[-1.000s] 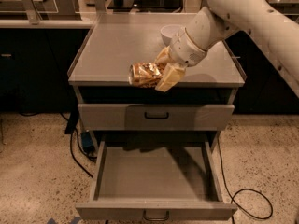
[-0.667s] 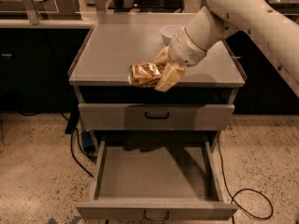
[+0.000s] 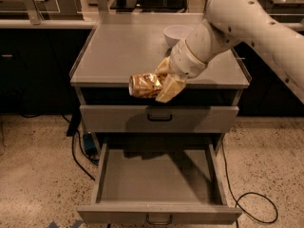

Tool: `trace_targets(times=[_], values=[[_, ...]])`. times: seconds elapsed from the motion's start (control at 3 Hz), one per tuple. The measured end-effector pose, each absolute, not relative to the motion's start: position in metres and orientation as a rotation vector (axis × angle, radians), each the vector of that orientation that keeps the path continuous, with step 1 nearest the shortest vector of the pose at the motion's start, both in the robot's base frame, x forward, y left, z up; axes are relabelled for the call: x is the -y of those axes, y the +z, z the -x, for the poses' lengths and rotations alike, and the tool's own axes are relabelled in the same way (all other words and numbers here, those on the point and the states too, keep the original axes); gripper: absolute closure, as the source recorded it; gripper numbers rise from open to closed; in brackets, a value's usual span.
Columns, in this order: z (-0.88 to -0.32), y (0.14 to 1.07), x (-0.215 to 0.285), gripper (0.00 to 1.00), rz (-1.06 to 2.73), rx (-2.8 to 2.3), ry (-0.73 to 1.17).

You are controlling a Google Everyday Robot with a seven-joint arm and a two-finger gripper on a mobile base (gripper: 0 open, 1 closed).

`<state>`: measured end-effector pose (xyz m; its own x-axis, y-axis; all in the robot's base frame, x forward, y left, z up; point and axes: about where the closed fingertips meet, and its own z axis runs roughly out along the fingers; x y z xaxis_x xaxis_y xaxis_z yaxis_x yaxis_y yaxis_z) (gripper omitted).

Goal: Place orange can into middle drawer

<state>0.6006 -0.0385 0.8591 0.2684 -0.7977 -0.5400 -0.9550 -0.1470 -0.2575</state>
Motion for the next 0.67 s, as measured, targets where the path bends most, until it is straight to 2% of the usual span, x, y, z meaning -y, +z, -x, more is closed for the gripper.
trace_targets(times=[0.33,0.67], values=[[-0.573,0.853,0.047,1.00,1.913,-1.614,0.260],[-0.552,0.805,0.064,1.00,1.840,-1.729,0.202]])
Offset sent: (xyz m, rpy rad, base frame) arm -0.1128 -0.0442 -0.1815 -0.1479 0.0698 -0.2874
